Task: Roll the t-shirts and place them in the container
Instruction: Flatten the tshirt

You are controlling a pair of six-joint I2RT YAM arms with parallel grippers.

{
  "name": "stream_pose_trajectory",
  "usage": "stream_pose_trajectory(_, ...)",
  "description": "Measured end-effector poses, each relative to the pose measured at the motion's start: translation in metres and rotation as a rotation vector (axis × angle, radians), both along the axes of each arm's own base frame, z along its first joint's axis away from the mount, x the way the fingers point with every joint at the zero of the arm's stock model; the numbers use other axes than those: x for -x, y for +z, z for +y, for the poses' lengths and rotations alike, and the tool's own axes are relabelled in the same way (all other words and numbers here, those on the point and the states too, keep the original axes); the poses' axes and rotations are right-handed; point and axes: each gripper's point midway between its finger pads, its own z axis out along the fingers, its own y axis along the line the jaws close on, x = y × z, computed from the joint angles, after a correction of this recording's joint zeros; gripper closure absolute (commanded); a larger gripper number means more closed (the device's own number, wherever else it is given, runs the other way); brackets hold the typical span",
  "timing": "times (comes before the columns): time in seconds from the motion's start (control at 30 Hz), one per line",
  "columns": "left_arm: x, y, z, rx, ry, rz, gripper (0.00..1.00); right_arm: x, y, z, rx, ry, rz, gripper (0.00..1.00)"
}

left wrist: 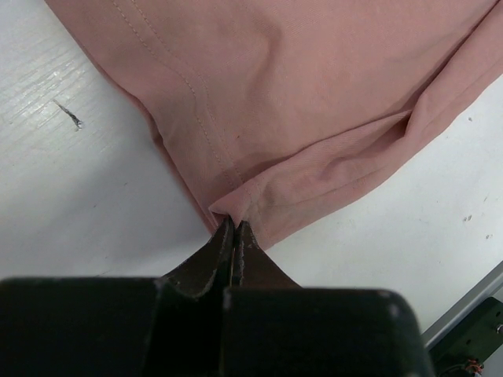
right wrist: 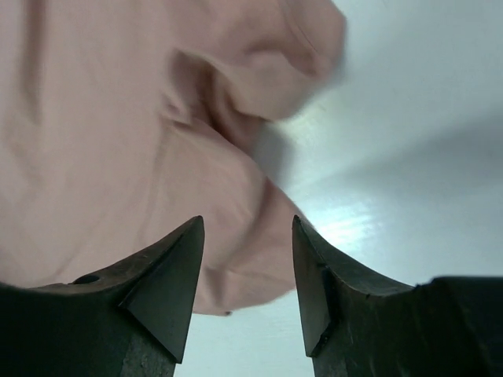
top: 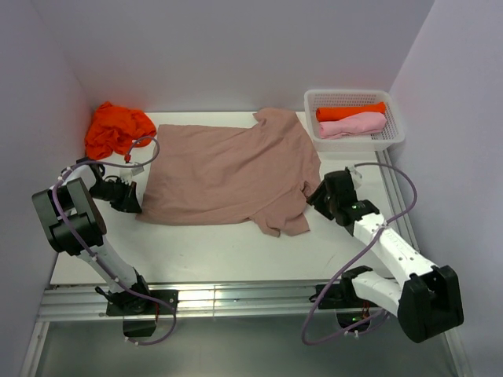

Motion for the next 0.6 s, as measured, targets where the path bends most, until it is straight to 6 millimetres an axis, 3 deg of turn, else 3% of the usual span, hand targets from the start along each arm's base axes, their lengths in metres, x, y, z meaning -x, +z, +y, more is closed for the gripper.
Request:
stream_pose_trajectory(0.17,0.000,0.000,0.000,0.001,-0.002,0.000,1.00,0.032,-0.045,0.001,-0.006,-0.020,0.119,0.47)
stream_pose_trajectory(0.6,0.004,0.000,-0.002,0.005,-0.016,0.005,1.00,0.048,-0.081,0.011,0.004,-0.046,0.215,0.50)
